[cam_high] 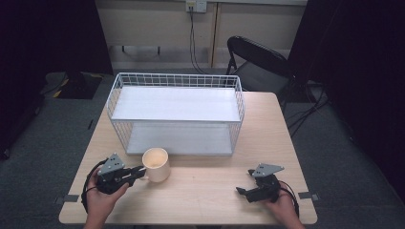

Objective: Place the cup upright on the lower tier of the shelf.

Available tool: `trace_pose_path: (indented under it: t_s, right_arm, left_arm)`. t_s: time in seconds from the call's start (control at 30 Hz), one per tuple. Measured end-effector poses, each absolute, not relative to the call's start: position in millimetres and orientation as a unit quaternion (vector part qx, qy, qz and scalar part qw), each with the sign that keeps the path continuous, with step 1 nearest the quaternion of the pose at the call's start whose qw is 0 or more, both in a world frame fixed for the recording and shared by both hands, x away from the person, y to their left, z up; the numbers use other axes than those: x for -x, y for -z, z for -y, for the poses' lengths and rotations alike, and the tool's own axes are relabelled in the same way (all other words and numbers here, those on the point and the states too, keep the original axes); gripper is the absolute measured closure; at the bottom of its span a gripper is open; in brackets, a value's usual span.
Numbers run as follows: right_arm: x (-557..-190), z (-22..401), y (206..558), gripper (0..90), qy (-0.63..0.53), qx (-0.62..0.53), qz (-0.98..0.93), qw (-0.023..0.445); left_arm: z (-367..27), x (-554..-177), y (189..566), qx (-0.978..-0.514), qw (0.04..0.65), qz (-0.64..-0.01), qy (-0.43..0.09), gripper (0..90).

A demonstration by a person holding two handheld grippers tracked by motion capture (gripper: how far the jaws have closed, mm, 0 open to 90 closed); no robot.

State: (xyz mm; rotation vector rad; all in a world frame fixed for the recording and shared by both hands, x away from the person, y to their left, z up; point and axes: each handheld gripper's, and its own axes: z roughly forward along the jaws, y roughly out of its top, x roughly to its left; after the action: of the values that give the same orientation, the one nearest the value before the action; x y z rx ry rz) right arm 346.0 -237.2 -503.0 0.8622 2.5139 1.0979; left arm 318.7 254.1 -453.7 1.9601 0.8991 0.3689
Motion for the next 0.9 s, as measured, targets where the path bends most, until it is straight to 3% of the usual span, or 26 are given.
trace_pose_path:
  t_s: [0.37, 0.47, 0.9]
  right_arm:
    - [-346.0, 237.2, 503.0, 13.8, -0.378, -0.297, -0.867, 0.133]
    - [-346.0, 237.2, 503.0, 13.8, -0.378, -0.297, -0.867, 0.133]
    - [-346.0, 237.2, 503.0, 13.8, -0.378, -0.297, -0.867, 0.133]
  left_arm:
    - [-254.9, -321.1, 458.7, -0.796, 0.458, -0.368, -0.145, 78.4]
    - [-254.4, -321.8, 460.2, -0.796, 0.452, -0.376, -0.144, 74.3]
    - [-247.6, -324.1, 457.6, -0.814, 0.426, -0.363, -0.153, 79.9]
